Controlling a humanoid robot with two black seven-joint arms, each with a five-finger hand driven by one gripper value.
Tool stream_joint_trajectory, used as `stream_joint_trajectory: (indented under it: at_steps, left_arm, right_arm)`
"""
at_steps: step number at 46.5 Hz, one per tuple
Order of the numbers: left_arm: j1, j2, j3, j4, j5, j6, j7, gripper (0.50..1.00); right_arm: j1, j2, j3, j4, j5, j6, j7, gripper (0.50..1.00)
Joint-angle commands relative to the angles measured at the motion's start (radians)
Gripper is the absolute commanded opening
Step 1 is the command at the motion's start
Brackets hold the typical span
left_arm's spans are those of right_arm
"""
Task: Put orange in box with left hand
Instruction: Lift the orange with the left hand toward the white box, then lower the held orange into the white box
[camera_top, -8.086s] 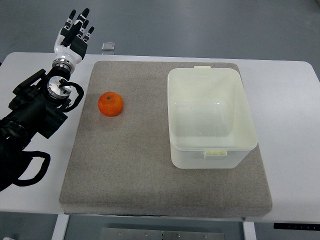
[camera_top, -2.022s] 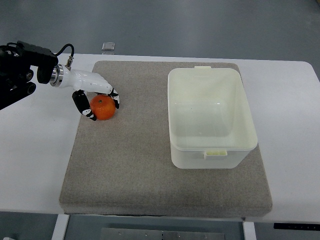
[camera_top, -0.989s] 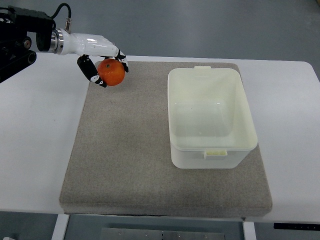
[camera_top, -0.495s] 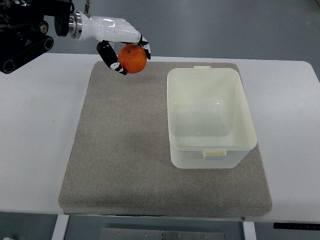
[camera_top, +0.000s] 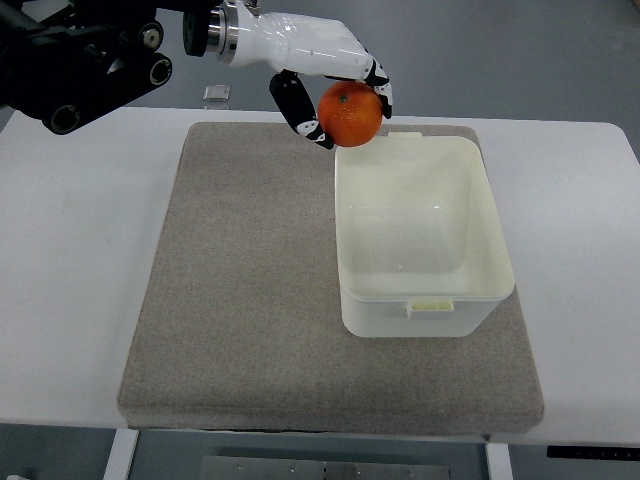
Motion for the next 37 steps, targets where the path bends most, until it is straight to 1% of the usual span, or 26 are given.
stream_joint_trajectory:
  at_steps: [1,11,23,32,37]
  left_arm:
    - [0.006,-0.041,0.001,0.001,0.003,0.001,0.0,0.5]
    - [0.015,-0.097,0.004,0.001,0.01,-0.001,0.0,0.5]
    - [0.031,-0.111,0.003,0.001,0.007,0.001,0.0,0.5]
    - [0.087,-0.157,0.01,0.009,0.016,0.001,0.0,0.5]
    - [0.101,-0.183,0.01,0.023,0.016,0.016,0.0,0.5]
  right_arm:
    - [0.0,0.0,0.001,0.0,0.0,-0.001,0.0,0.926]
    - [0.0,0.0,0.0,0.0,0.0,0.001,0.0,0.926]
    - [0.0,0.0,0.0,0.0,0.0,0.001,0.0,0.926]
    - [0.0,0.0,0.001,0.0,0.0,0.001,0.0,0.926]
    - [0.0,0.0,0.0,0.0,0.0,-0.001,0.0,0.926]
